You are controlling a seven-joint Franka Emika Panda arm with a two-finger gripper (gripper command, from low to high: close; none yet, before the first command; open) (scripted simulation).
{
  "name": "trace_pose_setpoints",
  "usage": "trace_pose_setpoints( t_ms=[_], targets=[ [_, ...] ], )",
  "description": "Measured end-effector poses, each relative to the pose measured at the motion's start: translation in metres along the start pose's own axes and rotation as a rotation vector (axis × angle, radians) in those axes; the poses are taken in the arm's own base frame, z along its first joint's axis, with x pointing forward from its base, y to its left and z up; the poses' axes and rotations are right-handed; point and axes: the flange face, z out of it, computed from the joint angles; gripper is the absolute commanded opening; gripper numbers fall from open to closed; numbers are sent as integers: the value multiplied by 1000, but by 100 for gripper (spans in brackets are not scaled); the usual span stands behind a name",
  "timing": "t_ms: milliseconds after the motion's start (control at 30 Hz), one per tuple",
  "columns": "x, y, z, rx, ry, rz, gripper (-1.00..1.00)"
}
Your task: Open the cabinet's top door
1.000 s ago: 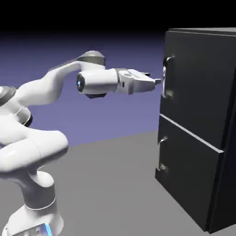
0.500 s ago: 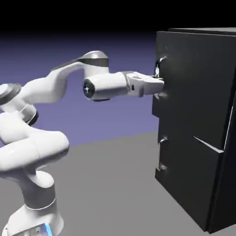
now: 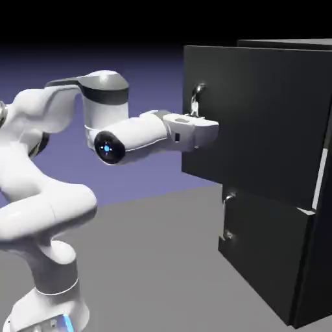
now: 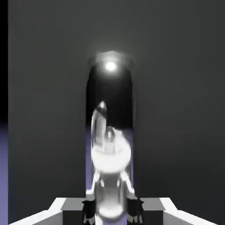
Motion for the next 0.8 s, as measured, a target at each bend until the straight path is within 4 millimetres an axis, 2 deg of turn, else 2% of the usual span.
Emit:
trace_pose_setpoints(
  t_ms=[333,800],
  targets=[
    [30,30,-66,167,-167,0,-100],
    [86,86,-136,394,-394,0,-100]
  ],
)
